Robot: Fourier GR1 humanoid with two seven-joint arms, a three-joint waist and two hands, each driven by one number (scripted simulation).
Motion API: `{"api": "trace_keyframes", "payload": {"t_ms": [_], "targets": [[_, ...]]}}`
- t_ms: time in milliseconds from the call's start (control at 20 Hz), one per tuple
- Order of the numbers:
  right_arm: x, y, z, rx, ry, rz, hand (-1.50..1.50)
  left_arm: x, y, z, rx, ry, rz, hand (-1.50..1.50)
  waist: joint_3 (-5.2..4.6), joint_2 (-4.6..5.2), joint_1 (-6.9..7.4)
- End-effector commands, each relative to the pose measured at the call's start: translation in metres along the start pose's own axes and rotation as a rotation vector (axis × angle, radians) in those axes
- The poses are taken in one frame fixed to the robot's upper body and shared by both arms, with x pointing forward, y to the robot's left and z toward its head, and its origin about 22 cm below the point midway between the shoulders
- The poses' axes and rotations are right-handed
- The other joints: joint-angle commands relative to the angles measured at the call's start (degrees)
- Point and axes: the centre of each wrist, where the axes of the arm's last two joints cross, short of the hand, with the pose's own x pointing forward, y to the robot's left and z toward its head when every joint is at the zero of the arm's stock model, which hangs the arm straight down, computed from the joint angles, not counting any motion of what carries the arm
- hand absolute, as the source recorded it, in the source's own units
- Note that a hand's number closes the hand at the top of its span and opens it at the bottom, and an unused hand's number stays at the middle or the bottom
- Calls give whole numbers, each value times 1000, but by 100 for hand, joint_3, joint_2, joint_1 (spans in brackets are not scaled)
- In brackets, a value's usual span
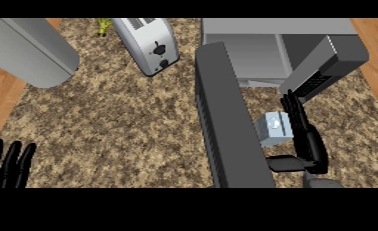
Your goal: Pick up the milk, place it into the microwave and close the microwave
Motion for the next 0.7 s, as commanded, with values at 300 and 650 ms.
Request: {"api": "trace_keyframes", "payload": {"t_ms": [300,650], "targets": [[-38,-20,-11,-117,61,138,-150,-2,2,12,-6,0,-1,-150,3,10,54],[-57,-51,7,-124,82,111,-150,-10,-9,-8,-6,16,-1,-150,4,11,2]]}}
